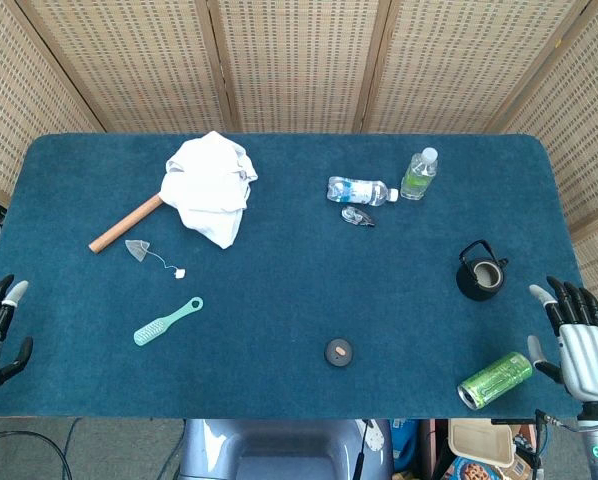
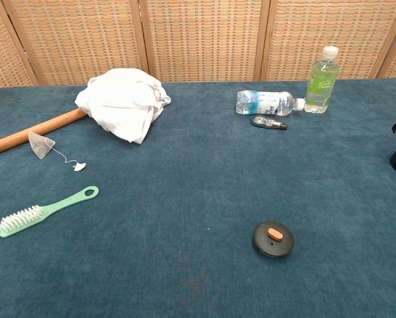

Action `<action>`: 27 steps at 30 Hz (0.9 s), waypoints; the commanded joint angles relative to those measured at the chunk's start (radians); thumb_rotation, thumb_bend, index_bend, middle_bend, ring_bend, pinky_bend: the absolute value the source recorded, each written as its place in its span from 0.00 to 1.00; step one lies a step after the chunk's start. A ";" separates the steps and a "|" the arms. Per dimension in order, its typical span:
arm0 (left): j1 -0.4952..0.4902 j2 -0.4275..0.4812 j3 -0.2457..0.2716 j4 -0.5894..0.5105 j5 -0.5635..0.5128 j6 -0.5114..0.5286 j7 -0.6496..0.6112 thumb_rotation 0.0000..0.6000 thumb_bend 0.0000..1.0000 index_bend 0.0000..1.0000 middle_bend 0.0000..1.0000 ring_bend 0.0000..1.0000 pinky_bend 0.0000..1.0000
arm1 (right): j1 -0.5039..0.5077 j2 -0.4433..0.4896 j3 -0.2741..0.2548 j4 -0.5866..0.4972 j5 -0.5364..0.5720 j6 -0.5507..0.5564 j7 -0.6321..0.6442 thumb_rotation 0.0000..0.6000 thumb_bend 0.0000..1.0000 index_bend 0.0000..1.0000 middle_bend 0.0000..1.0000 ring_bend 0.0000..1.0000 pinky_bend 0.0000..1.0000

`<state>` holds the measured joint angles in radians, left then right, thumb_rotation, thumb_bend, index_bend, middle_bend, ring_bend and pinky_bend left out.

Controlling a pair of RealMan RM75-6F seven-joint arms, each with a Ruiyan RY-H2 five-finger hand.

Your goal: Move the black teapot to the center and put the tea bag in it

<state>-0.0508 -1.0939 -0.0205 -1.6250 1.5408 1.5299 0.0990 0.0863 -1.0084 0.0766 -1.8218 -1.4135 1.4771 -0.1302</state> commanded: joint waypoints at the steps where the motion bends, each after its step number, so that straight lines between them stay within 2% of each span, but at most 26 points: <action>1: -0.001 -0.001 0.001 0.000 0.001 -0.001 0.000 1.00 0.48 0.03 0.00 0.00 0.00 | -0.003 -0.001 -0.001 0.000 -0.002 0.002 0.002 1.00 0.60 0.17 0.13 0.02 0.09; 19: 0.006 -0.004 0.005 0.005 0.011 0.014 -0.011 1.00 0.48 0.03 0.00 0.00 0.00 | -0.010 0.000 0.005 -0.003 -0.007 0.007 0.022 1.00 0.60 0.17 0.14 0.02 0.09; 27: 0.008 -0.003 0.008 0.010 0.011 0.011 -0.016 1.00 0.48 0.03 0.00 0.00 0.00 | 0.009 -0.009 0.019 0.014 0.006 -0.026 0.060 1.00 0.60 0.17 0.14 0.02 0.09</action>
<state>-0.0431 -1.0967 -0.0121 -1.6153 1.5523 1.5405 0.0832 0.0929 -1.0158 0.0942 -1.8098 -1.4090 1.4543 -0.0719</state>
